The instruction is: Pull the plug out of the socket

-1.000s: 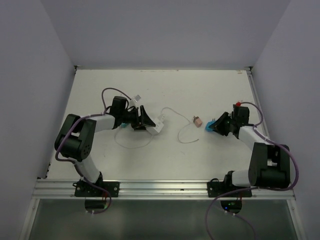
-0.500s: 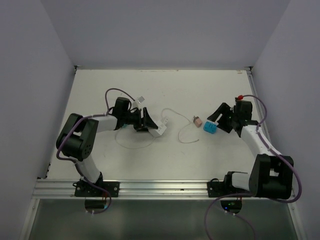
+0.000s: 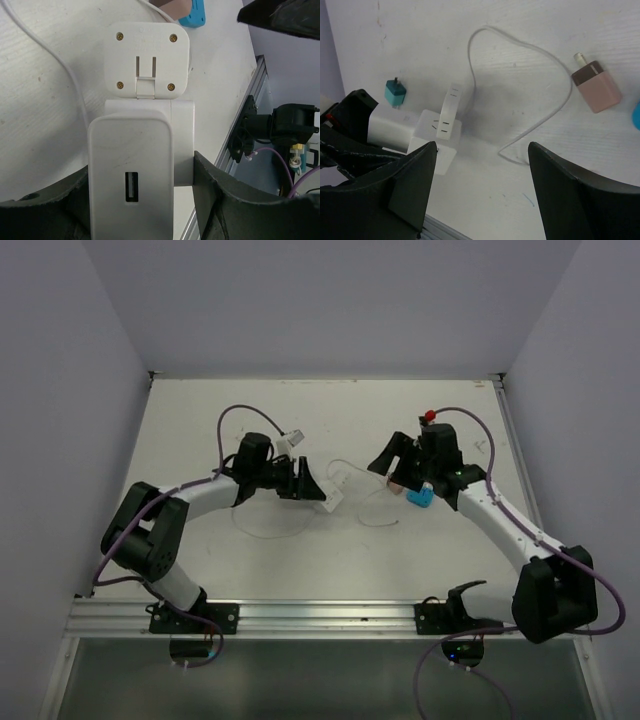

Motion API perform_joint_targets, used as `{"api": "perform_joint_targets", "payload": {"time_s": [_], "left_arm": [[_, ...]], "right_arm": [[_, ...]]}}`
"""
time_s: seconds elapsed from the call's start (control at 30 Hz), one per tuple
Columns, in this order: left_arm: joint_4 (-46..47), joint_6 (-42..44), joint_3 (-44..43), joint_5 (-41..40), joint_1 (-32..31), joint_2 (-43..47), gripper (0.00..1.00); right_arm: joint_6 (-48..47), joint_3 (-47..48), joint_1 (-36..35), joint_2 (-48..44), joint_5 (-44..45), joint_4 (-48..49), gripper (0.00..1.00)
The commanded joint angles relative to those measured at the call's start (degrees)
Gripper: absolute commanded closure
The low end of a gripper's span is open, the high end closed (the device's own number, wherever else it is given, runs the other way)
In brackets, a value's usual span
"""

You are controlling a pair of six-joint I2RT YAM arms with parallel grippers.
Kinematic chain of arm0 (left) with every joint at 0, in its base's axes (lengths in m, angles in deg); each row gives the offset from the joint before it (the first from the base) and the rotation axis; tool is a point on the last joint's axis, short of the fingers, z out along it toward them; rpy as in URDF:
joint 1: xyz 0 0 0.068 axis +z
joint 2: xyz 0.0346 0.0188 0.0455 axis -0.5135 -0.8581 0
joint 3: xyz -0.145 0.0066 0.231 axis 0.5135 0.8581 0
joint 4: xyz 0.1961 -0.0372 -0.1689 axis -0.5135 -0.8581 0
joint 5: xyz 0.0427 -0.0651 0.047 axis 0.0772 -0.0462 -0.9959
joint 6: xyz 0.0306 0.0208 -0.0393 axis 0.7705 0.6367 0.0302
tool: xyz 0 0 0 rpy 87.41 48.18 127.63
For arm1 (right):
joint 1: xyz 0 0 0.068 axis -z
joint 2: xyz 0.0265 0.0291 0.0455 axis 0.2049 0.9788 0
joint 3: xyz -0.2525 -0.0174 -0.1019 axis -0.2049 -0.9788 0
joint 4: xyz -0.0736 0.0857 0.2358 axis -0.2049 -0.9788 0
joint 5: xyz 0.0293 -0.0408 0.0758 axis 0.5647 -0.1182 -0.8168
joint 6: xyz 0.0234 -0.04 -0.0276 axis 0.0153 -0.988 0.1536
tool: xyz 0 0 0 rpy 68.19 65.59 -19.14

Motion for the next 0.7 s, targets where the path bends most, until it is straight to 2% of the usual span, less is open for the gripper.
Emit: {"api": "perform_joint_targets", "payload": {"time_s": [0.0,0.23,0.67], "left_arm": [[3.9,4.1,-1.4,-1.5,-1.5,4.1,1.0],[2.6,6.4,-0.7,-5.9,-4.3,6.3,1.0],[5.1,8.1,1.5,-10.2,-6.6,10.7,1.0]], "right_arm": [[6.7,2.2,-4.6,2.6,3.7,1.8,0.23],[10.7,4.5,-10.7,7.2,4.8,4.7,0.26],[17.2,3.3,-13.7,12.3,5.7,11.9,0.31]]}}
